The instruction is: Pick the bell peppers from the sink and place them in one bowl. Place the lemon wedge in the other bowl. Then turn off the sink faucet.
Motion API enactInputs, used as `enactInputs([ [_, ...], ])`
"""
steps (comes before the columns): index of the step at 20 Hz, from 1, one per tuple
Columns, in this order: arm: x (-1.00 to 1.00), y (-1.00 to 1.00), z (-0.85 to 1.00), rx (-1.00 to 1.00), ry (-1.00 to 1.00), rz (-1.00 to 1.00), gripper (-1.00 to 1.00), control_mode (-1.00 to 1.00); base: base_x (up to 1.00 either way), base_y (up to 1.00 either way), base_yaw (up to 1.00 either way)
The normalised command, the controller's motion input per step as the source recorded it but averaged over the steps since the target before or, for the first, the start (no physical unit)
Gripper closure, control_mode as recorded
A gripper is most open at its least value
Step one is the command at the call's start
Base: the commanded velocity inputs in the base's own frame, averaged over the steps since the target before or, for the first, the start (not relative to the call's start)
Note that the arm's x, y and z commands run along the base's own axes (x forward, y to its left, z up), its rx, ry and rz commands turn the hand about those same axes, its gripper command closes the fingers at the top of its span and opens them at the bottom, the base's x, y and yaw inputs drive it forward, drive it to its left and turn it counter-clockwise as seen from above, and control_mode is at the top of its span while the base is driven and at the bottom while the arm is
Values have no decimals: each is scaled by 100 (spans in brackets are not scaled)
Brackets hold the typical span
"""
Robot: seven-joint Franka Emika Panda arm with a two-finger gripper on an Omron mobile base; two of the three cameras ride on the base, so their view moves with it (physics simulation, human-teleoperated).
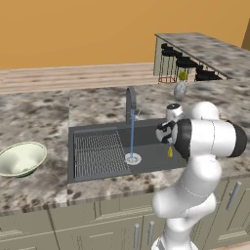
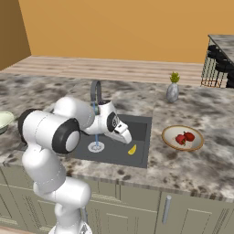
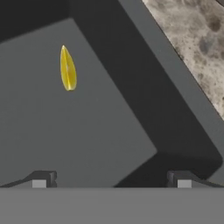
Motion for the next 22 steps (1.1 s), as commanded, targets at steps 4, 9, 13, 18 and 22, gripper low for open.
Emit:
enactInputs([
  [4, 6, -2, -23, 0, 0, 0, -100, -100, 0, 0, 0],
  [9, 17, 0, -21, 0, 0, 0, -100, -100, 0, 0, 0],
  [13, 26, 0, -17, 0, 0, 0, -100, -100, 0, 0, 0],
  [18, 31, 0, -21, 0, 0, 0, -100, -100, 0, 0, 0],
  [22, 26, 0, -26, 0, 0, 0, -100, -100, 0, 0, 0],
])
